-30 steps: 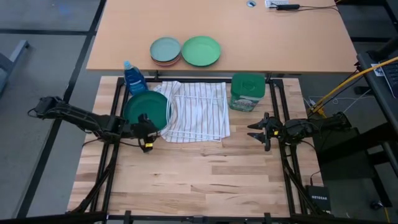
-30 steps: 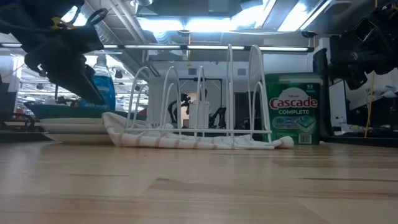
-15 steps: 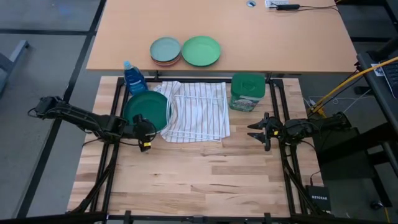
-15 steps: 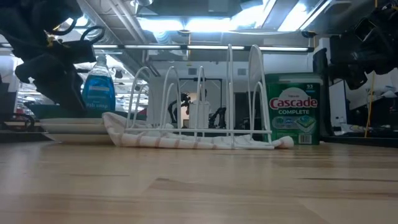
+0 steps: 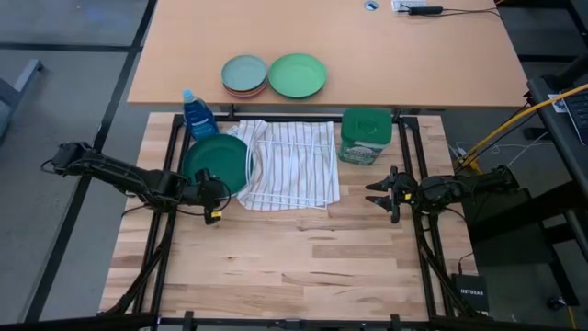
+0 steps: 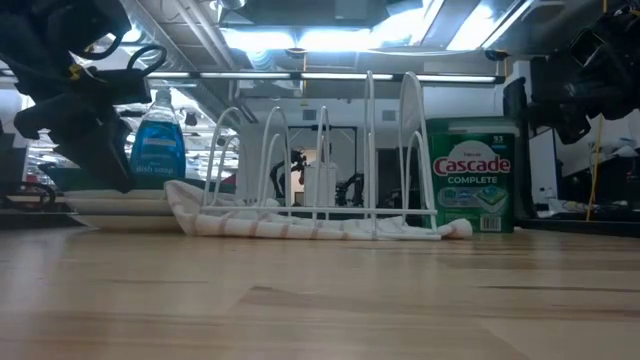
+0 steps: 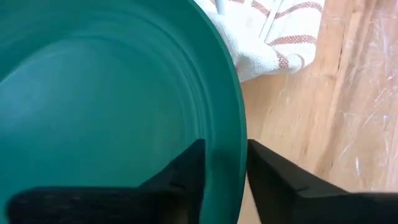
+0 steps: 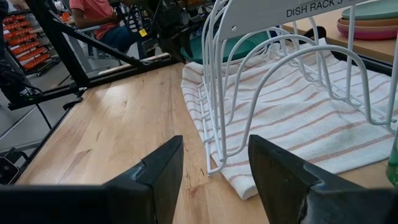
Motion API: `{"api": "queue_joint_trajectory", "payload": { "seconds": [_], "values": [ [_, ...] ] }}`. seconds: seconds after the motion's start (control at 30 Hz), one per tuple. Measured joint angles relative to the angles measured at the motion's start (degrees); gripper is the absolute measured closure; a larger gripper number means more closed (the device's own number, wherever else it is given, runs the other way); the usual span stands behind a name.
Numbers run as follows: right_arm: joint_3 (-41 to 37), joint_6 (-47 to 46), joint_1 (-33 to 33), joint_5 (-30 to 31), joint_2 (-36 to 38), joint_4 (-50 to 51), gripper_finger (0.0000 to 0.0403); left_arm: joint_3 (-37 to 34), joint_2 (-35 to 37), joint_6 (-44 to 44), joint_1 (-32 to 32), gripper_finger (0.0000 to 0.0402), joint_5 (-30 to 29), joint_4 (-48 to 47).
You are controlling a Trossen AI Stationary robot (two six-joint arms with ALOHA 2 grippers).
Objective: Sort dishes
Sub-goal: Put the dark green plate into the dish rack
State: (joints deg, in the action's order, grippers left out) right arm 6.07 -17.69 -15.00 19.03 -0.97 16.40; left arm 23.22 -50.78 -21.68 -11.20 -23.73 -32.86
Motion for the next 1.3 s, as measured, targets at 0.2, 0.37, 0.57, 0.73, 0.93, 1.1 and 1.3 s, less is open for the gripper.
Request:
{"api": "queue_joint_trajectory", "payload": {
  "seconds": [0.2,0.37,0.57,0.73,0.93,1.1,1.3],
  "values": [
    [0.00,-0.02,0.01,0.00,0.00,0.00,0.0217,0.00,0.02,-0.77,-0.07,0.0392,-0.18,0.73],
    [0.00,-0.02,0.00,-0.02,0.00,0.00,0.0217,0.00,0.26,-3.75,-0.04,0.0390,-0.26,2.02],
    [0.00,-0.02,0.02,-0.04,0.00,0.00,0.0217,2.71,1.63,-5.91,0.00,0.0396,-0.25,0.91],
    [0.00,-0.02,0.02,-0.03,-0.01,0.00,0.0217,8.88,3.12,-10.67,-0.04,0.0399,-0.55,-6.62],
    [0.00,-0.02,0.00,-0.04,0.00,0.01,0.0217,15.24,4.95,-16.70,0.00,0.0400,-1.15,-14.82],
    [0.00,-0.02,0.02,-0.04,0.00,0.02,0.0217,18.91,6.15,-20.10,0.00,0.0401,-2.53,-16.56],
    [0.00,-0.02,0.01,-0.04,0.00,0.02,0.0217,23.68,8.07,-18.80,0.00,0.0401,-5.25,-16.50]
  ]
}}
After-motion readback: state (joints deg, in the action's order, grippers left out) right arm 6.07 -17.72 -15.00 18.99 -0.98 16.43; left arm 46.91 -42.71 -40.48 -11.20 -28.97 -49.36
